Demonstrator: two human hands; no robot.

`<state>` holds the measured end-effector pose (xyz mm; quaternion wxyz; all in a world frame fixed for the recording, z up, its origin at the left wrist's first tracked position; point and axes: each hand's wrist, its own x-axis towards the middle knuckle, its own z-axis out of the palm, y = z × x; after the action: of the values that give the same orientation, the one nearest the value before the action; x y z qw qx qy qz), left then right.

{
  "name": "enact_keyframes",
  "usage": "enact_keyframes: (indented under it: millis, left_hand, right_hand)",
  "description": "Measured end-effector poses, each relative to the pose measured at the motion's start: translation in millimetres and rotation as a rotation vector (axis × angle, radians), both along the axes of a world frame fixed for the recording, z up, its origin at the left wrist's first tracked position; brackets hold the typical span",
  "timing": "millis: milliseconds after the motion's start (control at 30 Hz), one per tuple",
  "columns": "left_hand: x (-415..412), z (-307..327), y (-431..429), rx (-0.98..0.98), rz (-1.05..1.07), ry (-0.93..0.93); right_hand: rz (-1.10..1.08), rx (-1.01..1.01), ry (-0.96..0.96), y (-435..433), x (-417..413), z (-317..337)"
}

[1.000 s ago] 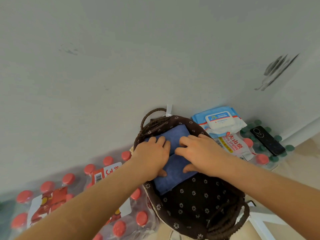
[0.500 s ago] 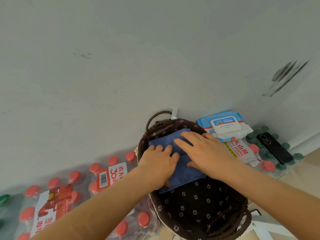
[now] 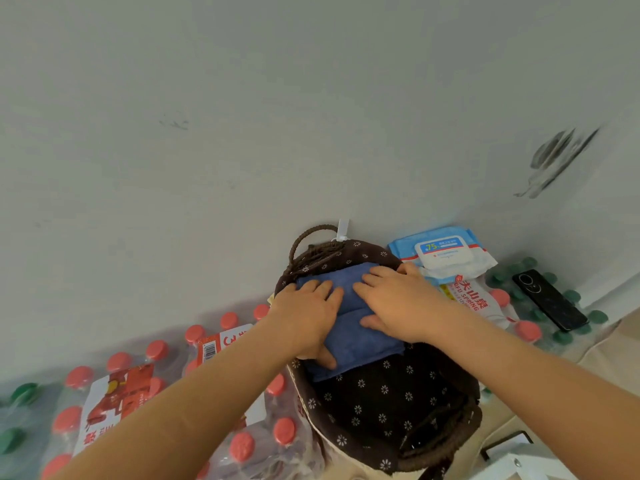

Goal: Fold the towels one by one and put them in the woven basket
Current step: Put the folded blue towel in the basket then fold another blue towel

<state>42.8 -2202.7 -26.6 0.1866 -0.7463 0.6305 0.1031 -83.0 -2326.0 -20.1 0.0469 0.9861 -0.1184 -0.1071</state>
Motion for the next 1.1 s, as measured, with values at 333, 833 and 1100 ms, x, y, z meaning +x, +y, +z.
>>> enact_keyframes:
  millis: [333, 833, 1100]
  left_hand:
    - [3.5, 41.6, 36.3, -0.502, 0.091, 0.234]
    - [-8.0, 92.4, 251.6, -1.285, 0.870, 0.818]
    - [-20.4, 81.7, 483.5, -1.417, 1.136, 0.623]
  right_hand:
    - [-0.204, 0.511, -0.377, 15.7, -25.0, 58.1]
    - [-0.225, 1.526, -0.694, 190.1, 22.0, 101.8]
    - [0.124, 1.204, -0.472, 407.1, 74.3, 94.4]
